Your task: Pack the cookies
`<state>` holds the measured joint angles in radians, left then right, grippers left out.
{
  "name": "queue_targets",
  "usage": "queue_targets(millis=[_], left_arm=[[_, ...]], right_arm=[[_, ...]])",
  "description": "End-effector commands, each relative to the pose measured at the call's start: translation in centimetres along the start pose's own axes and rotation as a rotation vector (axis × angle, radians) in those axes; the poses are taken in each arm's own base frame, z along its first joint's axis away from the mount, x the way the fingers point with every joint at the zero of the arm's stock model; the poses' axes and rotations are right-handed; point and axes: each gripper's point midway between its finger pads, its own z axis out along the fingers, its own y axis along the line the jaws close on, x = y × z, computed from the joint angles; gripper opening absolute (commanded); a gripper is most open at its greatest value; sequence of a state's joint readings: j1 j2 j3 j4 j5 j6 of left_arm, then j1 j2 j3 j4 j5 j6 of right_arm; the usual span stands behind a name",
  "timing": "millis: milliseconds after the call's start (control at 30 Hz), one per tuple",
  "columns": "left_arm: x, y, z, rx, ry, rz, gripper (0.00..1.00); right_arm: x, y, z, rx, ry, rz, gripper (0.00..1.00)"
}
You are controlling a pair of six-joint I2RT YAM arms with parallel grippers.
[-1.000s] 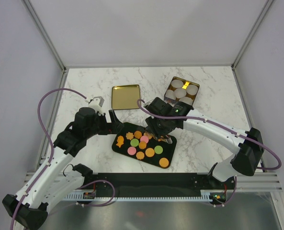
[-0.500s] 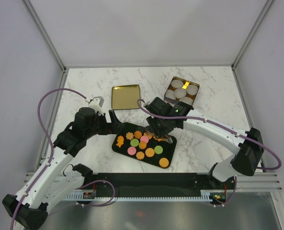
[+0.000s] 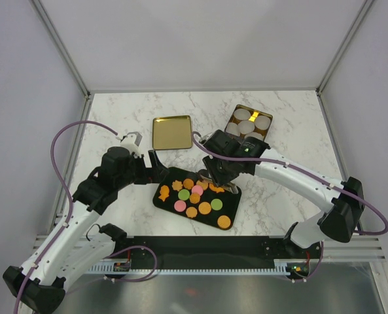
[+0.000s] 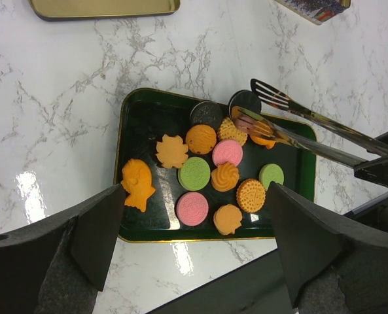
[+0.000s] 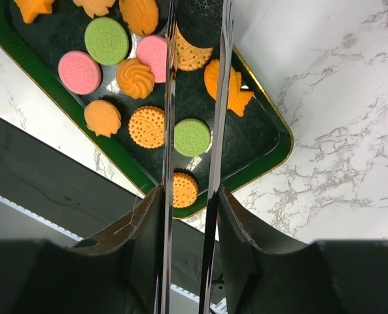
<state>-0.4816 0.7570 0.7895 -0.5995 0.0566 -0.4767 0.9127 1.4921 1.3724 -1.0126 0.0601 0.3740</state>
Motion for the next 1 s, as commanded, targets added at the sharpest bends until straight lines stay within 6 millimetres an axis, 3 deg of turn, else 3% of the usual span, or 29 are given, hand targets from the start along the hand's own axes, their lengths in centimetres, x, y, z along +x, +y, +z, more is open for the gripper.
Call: queue_targets(millis=[0,200,300,500,533,667,833,967], left_arm=[[-0.1,-0.3,-0.4,0.022,-0.002,0.035,0.98],[-0.1,-0.3,-0.4,0.026,-0.002,0.035,0.98],[-0.1,-0.5,-0.4,0.031,-0.003,0.032,0.98],[0.2,-0.4,-0.3,0.031,0.011,0.031,0.98],[0.3,-0.4,-0.2,0.031,0.014,0.031,0.98],[0.6,-0.4,-0.2,0.037,0.02,0.029,0.98],[0.6,-0.3,-0.3,0.035,0.016,0.026,0.98],[0.6,-0.3,-0.4,0.032,0.012,0.027,0.98]], right_arm=[[-2.6,0.2,-2.7,-0.033,-0.103,0.042,0.4],[-5.1,-1.6,-3.9,-0.027,-0.162,0.098,0.4],[-7.3,-3.9,-4.1,-0.006,-0.211,0.156,0.4],[-12.9,-10.7,-3.4,0.069,-0.329,0.321,0.41],[-14.0,-12.7,-3.4,0.091,-0.361,0.367,0.41],[-16.8,-17.2,-1.7,0.138,-0.398,0.459,0.4],[-18.6,-22.2,-0.3,0.221,-0.431,0.543,0.4],[-19.1,-24.5,1.5,0.239,-0.418,0.582,0.4]])
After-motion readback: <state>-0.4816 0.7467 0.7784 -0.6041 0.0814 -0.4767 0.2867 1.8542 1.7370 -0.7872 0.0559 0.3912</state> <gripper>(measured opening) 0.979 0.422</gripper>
